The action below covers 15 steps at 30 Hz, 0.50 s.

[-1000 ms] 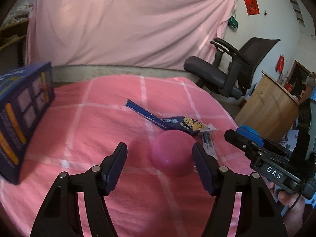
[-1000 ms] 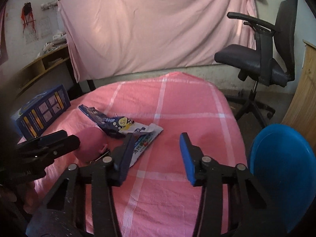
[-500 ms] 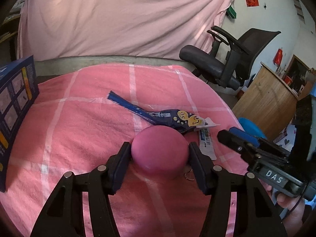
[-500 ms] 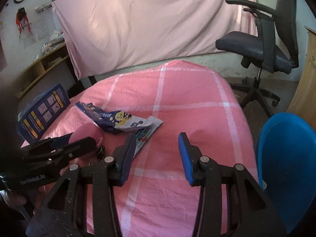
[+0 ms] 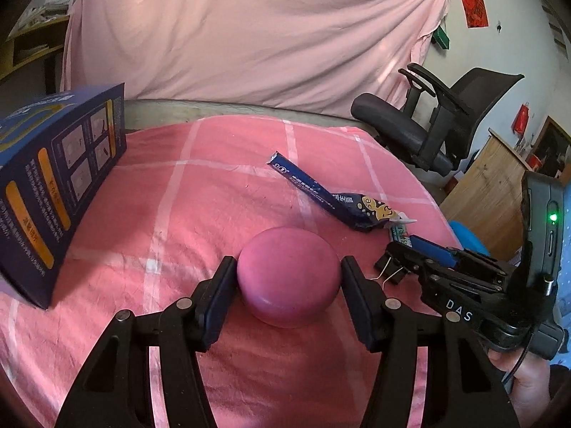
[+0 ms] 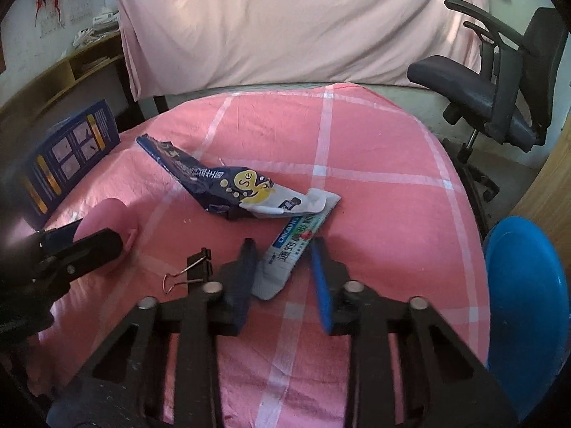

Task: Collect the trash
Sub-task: 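Grasp the pink round ball with the left tool while the right tool grasps the white toothpaste tube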

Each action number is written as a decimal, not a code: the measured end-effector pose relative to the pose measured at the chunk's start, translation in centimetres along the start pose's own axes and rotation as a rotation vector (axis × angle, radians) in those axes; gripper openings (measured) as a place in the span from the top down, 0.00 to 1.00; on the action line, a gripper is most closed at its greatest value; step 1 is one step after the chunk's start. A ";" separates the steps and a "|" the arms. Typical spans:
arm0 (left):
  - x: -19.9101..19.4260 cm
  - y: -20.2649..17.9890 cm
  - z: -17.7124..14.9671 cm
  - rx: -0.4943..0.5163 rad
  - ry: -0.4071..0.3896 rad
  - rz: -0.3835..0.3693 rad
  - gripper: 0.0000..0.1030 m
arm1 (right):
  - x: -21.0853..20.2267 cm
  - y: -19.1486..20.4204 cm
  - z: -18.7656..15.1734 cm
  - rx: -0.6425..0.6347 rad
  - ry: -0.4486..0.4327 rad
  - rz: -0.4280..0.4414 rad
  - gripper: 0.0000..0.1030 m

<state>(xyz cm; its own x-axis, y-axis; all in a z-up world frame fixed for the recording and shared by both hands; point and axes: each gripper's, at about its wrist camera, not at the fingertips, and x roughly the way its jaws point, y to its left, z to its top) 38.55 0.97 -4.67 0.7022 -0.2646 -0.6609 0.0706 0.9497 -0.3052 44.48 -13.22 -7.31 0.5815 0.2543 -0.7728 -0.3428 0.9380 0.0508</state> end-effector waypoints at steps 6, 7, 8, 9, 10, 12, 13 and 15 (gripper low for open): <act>-0.6 -0.2 -0.5 -0.012 -0.006 0.003 0.49 | -1.0 -1.4 -1.0 0.068 -0.016 0.075 0.64; -0.8 -0.2 -0.7 -0.018 -0.009 0.004 0.49 | -1.3 -1.7 -1.2 0.081 -0.020 0.087 0.65; -0.9 -0.2 -0.6 -0.022 -0.012 0.004 0.49 | -1.6 -2.0 -1.5 0.096 -0.025 0.102 0.66; -1.1 -0.2 -0.7 -0.026 -0.017 0.004 0.49 | -1.8 -2.1 -1.7 0.105 -0.030 0.109 0.67; -1.2 -0.3 -0.7 -0.030 -0.021 0.005 0.49 | -2.1 -2.3 -1.9 0.113 -0.036 0.114 0.68; -1.4 -0.6 -0.9 -0.034 -0.029 0.007 0.49 | -2.7 -2.5 -2.4 0.125 -0.054 0.123 0.69; -1.6 -0.9 -0.9 -0.033 -0.035 0.007 0.49 | -3.1 -2.7 -2.6 0.133 -0.070 0.128 0.69; -1.9 -1.5 -0.8 -0.025 -0.057 0.009 0.49 | -4.1 -3.0 -2.9 0.147 -0.111 0.130 0.70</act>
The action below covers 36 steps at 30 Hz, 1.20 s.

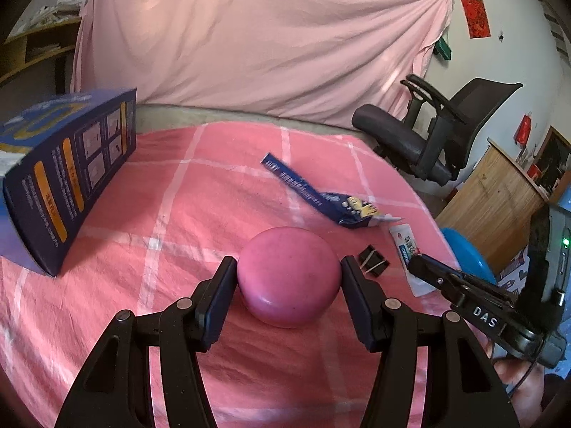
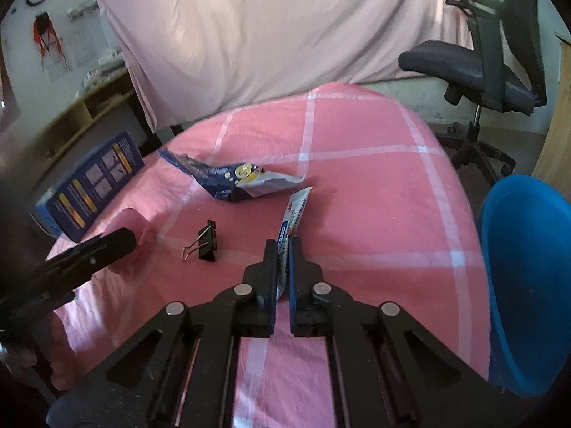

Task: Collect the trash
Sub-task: 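Grasp the pink round ball with the left tool while the right tool grasps the white toothpaste tube, then carry ball and tube over the blue basin and open both tools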

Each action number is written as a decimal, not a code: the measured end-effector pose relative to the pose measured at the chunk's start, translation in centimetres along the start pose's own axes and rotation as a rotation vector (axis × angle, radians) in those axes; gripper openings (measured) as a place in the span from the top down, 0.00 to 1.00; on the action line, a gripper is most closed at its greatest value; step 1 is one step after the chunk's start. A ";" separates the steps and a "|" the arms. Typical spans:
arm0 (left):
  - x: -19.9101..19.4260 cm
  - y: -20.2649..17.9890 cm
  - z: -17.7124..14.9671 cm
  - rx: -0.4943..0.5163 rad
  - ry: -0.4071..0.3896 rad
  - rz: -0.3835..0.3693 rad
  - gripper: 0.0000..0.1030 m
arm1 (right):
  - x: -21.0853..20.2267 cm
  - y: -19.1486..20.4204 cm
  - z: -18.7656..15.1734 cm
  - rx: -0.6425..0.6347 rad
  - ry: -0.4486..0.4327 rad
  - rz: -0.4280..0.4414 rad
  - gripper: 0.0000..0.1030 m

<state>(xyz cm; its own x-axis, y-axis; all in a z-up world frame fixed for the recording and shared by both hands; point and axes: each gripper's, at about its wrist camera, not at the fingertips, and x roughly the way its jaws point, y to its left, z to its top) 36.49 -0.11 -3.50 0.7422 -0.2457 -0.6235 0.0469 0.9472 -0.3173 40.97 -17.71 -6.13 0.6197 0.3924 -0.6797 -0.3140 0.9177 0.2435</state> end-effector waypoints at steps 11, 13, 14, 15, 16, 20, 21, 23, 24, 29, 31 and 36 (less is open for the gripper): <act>-2.7 -4.7 2.1 0.068 -0.161 -0.031 0.49 | -7.0 -1.0 0.2 -0.007 -0.334 -0.014 0.70; -3.0 -6.1 2.6 0.092 -0.191 -0.042 0.49 | -8.3 -1.4 0.4 -0.002 -0.400 -0.026 0.70; -3.1 -6.5 2.8 0.104 -0.203 -0.046 0.49 | -8.8 -1.5 0.4 -0.001 -0.423 -0.034 0.70; -3.2 -7.1 3.0 0.118 -0.214 -0.051 0.49 | -9.4 -1.7 0.5 0.001 -0.452 -0.046 0.70; -3.3 -8.0 3.2 0.135 -0.229 -0.059 0.49 | -10.0 -1.9 0.6 0.003 -0.479 -0.057 0.70; -3.4 -10.5 3.5 0.171 -0.264 -0.095 0.49 | -11.4 -3.4 0.8 0.026 -0.528 -0.089 0.70; -3.2 -11.2 3.6 0.181 -0.269 -0.106 0.49 | -11.8 -3.9 0.8 0.034 -0.536 -0.094 0.70; -3.0 -12.2 3.6 0.197 -0.276 -0.126 0.49 | -12.7 -4.8 0.7 0.044 -0.563 -0.124 0.70; -2.9 -12.9 3.6 0.211 -0.280 -0.137 0.48 | -13.1 -5.0 0.6 0.043 -0.575 -0.140 0.70; -1.4 -17.1 3.6 0.279 -0.292 -0.190 0.49 | -15.4 -6.8 -0.3 0.044 -0.625 -0.232 0.70; -0.3 -19.0 3.5 0.300 -0.281 -0.220 0.49 | -16.1 -8.2 -0.7 0.068 -0.631 -0.268 0.70; 2.0 -22.8 2.8 0.333 -0.238 -0.280 0.49 | -17.4 -11.9 -1.7 0.152 -0.627 -0.316 0.70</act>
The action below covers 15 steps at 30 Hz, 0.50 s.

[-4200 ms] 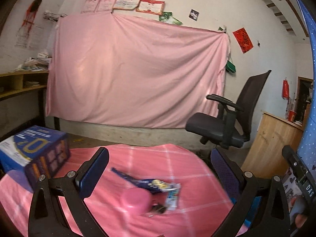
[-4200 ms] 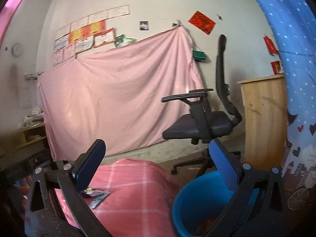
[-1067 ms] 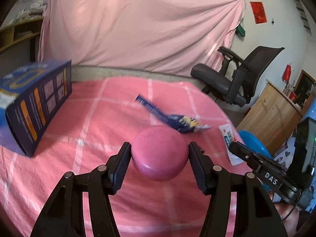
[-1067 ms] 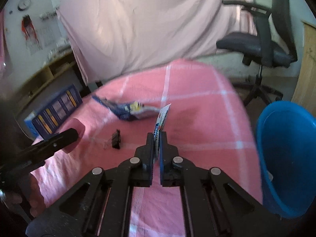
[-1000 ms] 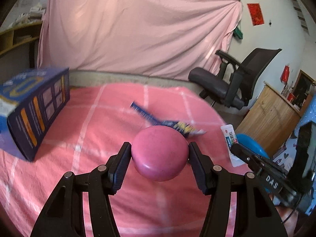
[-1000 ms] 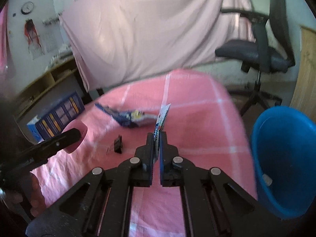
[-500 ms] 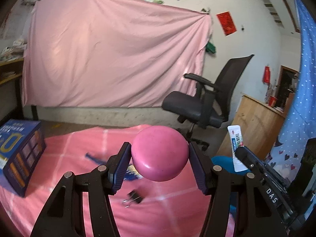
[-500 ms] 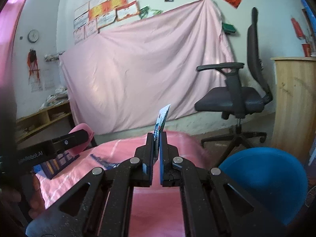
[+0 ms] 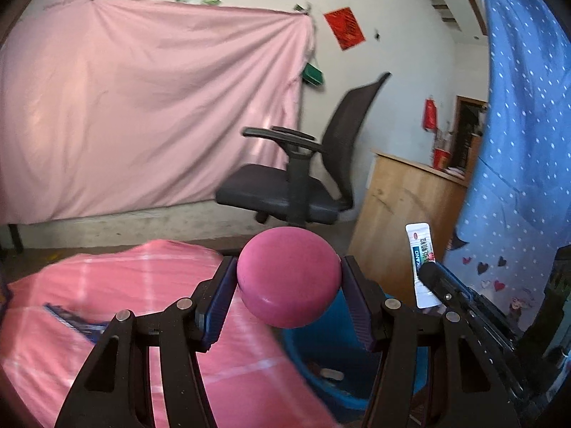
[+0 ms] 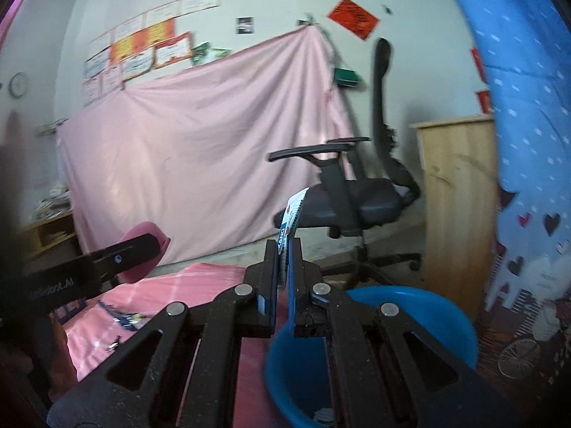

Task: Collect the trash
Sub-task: 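Carry ball and tube over the blue basin and open both tools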

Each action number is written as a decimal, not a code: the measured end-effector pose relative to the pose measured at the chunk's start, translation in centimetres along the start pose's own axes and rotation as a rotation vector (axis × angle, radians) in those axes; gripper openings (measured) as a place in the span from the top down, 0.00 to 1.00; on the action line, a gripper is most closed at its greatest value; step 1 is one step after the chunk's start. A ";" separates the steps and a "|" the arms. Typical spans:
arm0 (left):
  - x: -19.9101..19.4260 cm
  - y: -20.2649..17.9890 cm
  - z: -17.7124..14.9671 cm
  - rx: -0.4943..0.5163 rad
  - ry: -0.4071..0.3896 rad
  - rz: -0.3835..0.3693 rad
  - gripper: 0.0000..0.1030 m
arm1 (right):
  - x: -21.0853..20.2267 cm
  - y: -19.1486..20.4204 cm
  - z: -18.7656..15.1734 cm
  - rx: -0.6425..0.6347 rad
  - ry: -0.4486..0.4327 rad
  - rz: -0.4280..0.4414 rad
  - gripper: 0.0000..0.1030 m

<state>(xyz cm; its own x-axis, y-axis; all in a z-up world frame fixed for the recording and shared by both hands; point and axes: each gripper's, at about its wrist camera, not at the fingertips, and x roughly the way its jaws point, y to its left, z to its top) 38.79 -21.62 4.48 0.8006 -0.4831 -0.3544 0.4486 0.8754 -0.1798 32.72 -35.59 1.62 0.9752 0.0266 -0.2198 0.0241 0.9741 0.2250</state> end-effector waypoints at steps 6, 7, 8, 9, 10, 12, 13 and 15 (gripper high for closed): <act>3.5 -2.6 -1.1 -0.017 0.070 -0.056 0.49 | -0.1 -3.9 -0.6 0.042 0.051 -0.064 0.70; 4.2 -3.1 -1.2 -0.020 0.086 -0.065 0.49 | -0.1 -4.3 -0.8 0.050 0.063 -0.070 0.70; 4.9 -3.5 -1.4 -0.025 0.104 -0.074 0.49 | 0.0 -4.8 -0.9 0.057 0.074 -0.080 0.70; 5.5 -3.9 -1.6 -0.029 0.118 -0.080 0.49 | 0.2 -5.2 -1.0 0.066 0.085 -0.085 0.70; 6.0 -4.2 -1.8 -0.032 0.133 -0.082 0.49 | 0.4 -5.7 -1.1 0.076 0.098 -0.090 0.70; 6.8 -4.5 -2.2 -0.039 0.158 -0.086 0.49 | 0.6 -6.2 -1.3 0.089 0.114 -0.097 0.70; 7.4 -4.7 -2.3 -0.042 0.172 -0.091 0.49 | 0.7 -6.4 -1.4 0.097 0.123 -0.099 0.70; 8.0 -5.0 -2.7 -0.039 0.195 -0.094 0.48 | 1.1 -6.8 -1.6 0.106 0.147 -0.106 0.70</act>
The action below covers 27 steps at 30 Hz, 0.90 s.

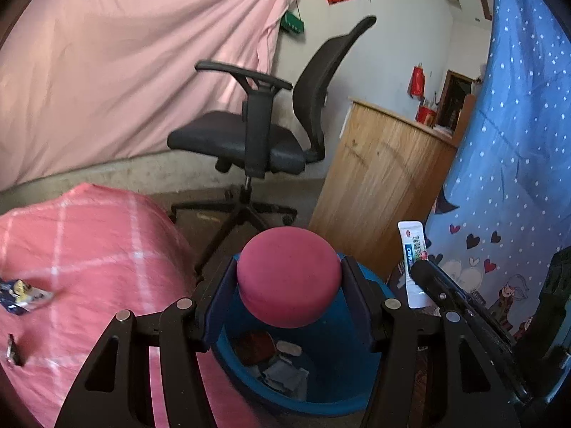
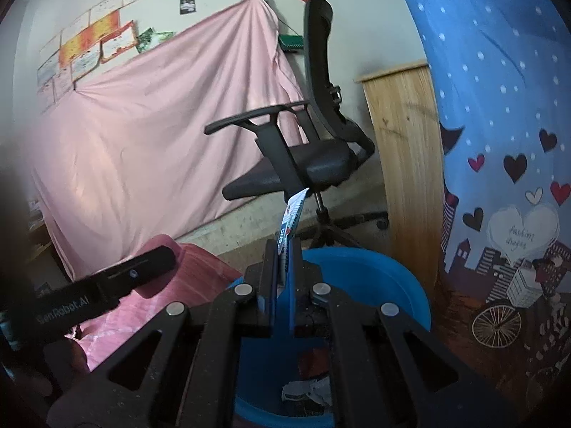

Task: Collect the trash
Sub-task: 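Carry ball and tube over the blue basin and open both tools, then bring both open tools back over the bedspread toward the wrapper and clip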

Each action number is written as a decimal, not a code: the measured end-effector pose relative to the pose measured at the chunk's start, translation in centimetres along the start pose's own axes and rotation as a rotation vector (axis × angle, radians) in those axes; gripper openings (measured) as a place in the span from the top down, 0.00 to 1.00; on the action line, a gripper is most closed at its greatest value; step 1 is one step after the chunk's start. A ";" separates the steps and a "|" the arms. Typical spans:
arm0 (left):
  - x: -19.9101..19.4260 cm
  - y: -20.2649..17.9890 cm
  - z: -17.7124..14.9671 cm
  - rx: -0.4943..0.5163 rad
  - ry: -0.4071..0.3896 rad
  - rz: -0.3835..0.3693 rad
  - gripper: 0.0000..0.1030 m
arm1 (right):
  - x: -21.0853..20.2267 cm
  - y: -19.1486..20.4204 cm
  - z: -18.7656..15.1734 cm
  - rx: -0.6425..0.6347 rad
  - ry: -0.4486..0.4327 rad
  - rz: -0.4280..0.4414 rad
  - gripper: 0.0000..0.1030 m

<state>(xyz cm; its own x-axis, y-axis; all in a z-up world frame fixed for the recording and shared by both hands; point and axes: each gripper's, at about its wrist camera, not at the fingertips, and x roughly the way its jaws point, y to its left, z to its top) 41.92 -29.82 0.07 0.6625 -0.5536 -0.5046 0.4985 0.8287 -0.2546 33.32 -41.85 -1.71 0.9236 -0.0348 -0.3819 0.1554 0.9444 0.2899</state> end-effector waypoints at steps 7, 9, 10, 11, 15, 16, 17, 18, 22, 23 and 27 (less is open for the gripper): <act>1.9 0.5 -1.0 -0.023 0.090 -0.011 0.48 | 2.2 -1.2 -1.0 0.031 0.117 -0.018 0.68; 2.4 0.8 -1.2 -0.038 0.112 -0.007 0.48 | 2.6 -1.2 -1.2 0.038 0.135 -0.020 0.68; 2.6 0.9 -1.3 -0.043 0.127 -0.005 0.48 | 2.7 -1.2 -1.3 0.040 0.140 -0.021 0.68; 2.8 1.0 -1.3 -0.048 0.137 -0.004 0.48 | 2.8 -1.3 -1.3 0.041 0.143 -0.021 0.68; 2.9 1.4 -1.4 -0.060 0.152 0.003 0.48 | 2.8 -1.3 -1.2 0.040 0.144 -0.021 0.67; 2.8 1.4 -1.4 -0.058 0.146 0.002 0.47 | 2.8 -1.3 -1.1 0.040 0.144 -0.022 0.67; 2.7 1.4 -1.3 -0.055 0.141 0.002 0.47 | 2.8 -1.3 -1.1 0.042 0.143 -0.022 0.67; 2.6 1.4 -1.3 -0.052 0.137 0.003 0.45 | 2.8 -1.3 -1.1 0.043 0.143 -0.022 0.67; 2.3 1.4 -1.1 -0.051 0.122 0.008 0.44 | 3.0 -1.4 -0.9 0.044 0.141 -0.025 0.67; 2.3 1.4 -1.1 -0.052 0.119 0.011 0.44 | 3.0 -1.4 -0.9 0.044 0.141 -0.024 0.67; 2.0 1.6 -1.0 -0.054 0.108 0.022 0.44 | 2.8 -1.4 -0.7 0.042 0.125 -0.022 0.67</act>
<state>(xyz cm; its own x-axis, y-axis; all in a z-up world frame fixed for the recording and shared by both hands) 43.48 -29.54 -2.22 0.6077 -0.5255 -0.5954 0.4515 0.8454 -0.2853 35.42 -43.00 -3.81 0.8692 -0.0120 -0.4943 0.1925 0.9290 0.3160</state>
